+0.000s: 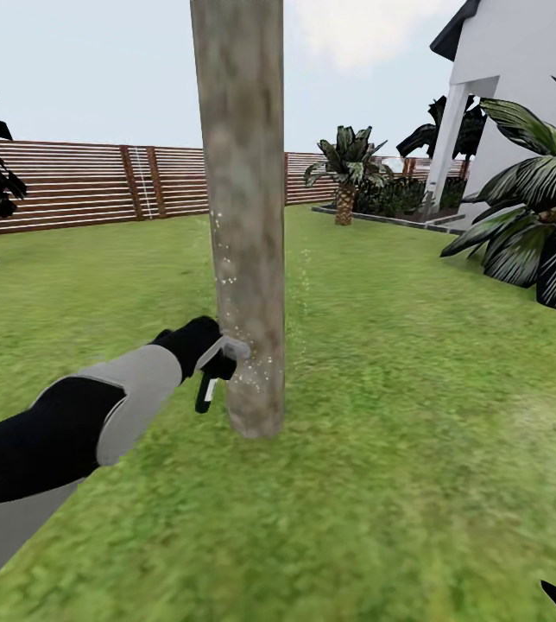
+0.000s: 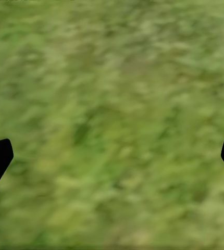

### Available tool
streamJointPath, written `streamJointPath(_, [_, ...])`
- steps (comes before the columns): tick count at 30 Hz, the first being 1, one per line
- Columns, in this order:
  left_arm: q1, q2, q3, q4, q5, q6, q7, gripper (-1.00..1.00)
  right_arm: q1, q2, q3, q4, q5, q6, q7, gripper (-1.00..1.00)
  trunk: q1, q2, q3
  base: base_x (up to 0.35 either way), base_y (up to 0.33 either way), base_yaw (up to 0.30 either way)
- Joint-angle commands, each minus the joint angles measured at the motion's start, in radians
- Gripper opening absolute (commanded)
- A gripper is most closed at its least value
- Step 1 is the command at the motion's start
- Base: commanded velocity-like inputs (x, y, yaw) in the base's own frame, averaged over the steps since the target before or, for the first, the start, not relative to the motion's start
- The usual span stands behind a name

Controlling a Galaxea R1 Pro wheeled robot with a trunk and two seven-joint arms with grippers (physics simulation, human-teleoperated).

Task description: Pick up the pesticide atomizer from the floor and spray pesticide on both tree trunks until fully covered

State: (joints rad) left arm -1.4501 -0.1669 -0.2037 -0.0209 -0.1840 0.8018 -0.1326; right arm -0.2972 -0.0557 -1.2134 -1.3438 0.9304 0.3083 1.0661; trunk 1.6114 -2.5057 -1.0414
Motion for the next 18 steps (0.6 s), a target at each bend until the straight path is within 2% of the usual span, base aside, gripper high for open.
streamJointPath(1, [0.028,0.0,-0.002,-0.001,-0.003,-0.01,0.0,-1.0,0.0,0.0,0.0,0.0,0.0,0.0,0.0,1.0,0.0,0.0,0.0,0.0,0.0,0.0])
streamJointPath(3, [0.079,0.0,-0.002,-0.001,-0.003,-0.058,0.001,-1.0,0.0,0.0,0.0,0.0,0.0,0.0,0.001,1.0,0.0,0.0,0.0,0.0,0.0,0.0])
streamJointPath(6, [0.133,0.0,-0.003,-0.001,-0.002,-0.076,0.001,-1.0,0.0,0.0,0.0,0.0,0.0,0.0,0.0,1.0,0.0,0.0,0.0,0.0,0.0,0.007])
streamJointPath(10, [0.138,-0.001,-0.003,-0.001,0.0,-0.076,-0.001,-1.0,0.0,0.001,0.0,0.0,0.001,0.0,0.0,1.0,0.0,0.0,0.0,0.0,-0.1,0.19])
streamJointPath(18, [0.139,-0.002,-0.003,-0.001,0.0,-0.076,-0.001,-1.0,0.0,0.001,0.0,0.0,0.001,0.0,0.0,1.0,0.0,0.0,0.0,0.0,-0.31,0.254])
